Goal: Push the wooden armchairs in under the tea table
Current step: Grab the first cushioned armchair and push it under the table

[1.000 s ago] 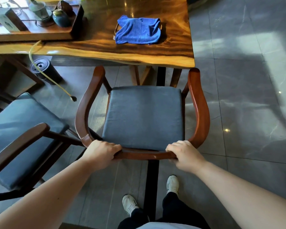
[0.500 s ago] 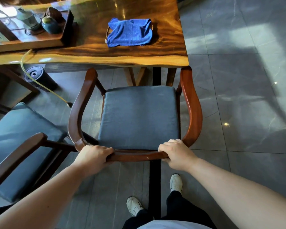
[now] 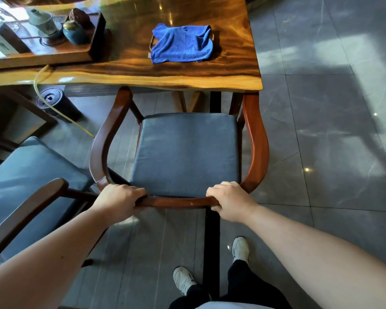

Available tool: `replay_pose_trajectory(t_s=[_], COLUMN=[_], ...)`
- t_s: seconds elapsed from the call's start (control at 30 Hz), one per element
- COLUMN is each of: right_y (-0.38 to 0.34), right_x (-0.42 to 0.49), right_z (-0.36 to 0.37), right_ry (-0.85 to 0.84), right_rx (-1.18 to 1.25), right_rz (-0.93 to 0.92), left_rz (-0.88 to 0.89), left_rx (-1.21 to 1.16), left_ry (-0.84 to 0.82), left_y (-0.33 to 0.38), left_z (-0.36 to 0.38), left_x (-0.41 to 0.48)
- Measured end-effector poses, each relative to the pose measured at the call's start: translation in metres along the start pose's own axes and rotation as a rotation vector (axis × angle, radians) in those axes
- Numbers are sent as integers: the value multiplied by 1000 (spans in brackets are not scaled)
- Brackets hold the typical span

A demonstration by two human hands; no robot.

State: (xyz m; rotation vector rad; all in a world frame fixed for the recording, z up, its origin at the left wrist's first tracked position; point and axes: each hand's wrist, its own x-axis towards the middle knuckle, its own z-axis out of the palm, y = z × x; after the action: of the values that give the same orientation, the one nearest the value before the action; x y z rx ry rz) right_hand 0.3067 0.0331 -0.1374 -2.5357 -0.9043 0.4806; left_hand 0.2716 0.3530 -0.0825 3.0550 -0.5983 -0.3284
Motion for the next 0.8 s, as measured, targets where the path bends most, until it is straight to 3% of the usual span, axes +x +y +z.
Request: replay_pose_trajectory(t_s=[0.3, 0.8], right_y=[3, -5], right_x=[7, 14], right_z=[-9, -17], right_ry=[-37, -143], right_rx=[-14, -78], right_rz=[35, 109], left_rz=[-31, -135], left_rx=[43, -83], left_ry=[-84, -7], left_y=[-3, 2], left_z=[2, 4], left_x=[9, 3])
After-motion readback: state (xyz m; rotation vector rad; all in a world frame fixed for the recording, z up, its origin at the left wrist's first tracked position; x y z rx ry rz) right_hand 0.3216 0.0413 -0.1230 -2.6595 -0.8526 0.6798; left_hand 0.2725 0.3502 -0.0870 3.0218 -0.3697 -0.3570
